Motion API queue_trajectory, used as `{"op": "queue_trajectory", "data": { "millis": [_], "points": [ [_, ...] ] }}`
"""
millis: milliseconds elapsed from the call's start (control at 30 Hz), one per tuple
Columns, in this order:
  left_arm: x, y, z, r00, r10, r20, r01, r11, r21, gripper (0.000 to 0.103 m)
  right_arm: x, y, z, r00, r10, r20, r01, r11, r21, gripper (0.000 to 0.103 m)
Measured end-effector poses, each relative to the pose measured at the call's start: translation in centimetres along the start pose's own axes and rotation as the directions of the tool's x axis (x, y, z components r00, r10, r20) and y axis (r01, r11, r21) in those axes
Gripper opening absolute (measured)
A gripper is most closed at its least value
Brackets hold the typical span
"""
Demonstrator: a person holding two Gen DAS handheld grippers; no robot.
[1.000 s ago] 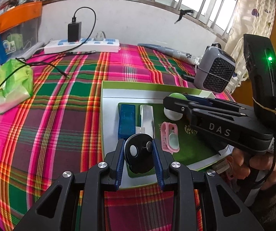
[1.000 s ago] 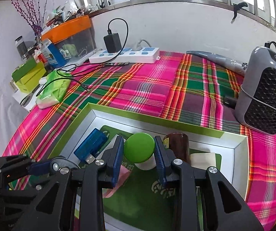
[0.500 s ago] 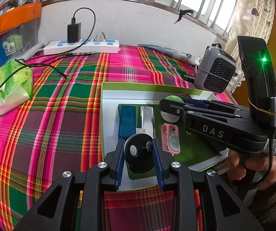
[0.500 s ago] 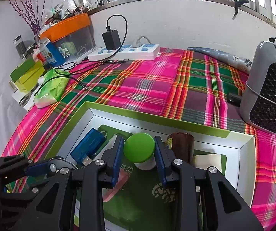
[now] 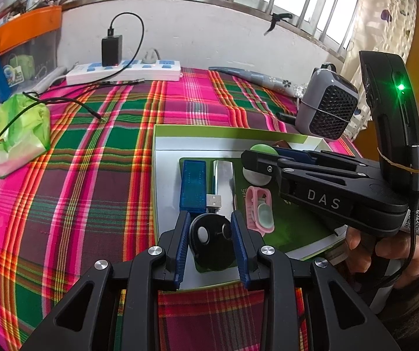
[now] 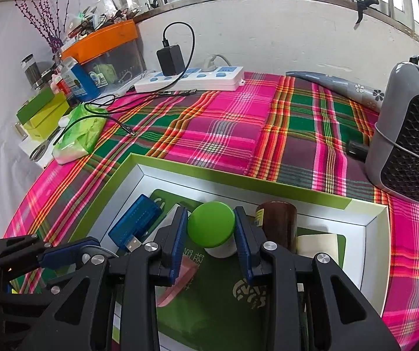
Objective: Organize rigid objects
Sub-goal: 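Open the left tool to drop the black disc while the right tool releases the green cap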
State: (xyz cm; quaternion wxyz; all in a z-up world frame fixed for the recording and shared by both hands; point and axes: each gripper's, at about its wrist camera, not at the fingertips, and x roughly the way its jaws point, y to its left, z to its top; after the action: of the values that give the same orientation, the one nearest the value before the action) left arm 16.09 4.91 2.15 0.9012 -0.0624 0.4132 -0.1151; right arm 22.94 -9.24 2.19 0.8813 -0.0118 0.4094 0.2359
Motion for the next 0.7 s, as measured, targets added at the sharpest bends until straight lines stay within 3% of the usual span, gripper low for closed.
{"op": "queue_trajectory", "data": {
  "millis": [467, 700],
  "points": [
    [0.00, -0.08, -0.05, 1.000, 0.003, 0.000, -0.003, 1.000, 0.003, 0.029, -0.06, -0.04, -0.09, 1.000, -0.001, 0.003, 0.001, 1.000, 0.009, 0.033],
    [-0.33, -0.45, -0.18, 1.000, 0.007, -0.003, -0.007, 1.000, 0.022, 0.034, -0.38, -0.08, -0.12, 1.000, -0.003, 0.012, 0.003, 1.000, 0.012, 0.037]
  ]
}}
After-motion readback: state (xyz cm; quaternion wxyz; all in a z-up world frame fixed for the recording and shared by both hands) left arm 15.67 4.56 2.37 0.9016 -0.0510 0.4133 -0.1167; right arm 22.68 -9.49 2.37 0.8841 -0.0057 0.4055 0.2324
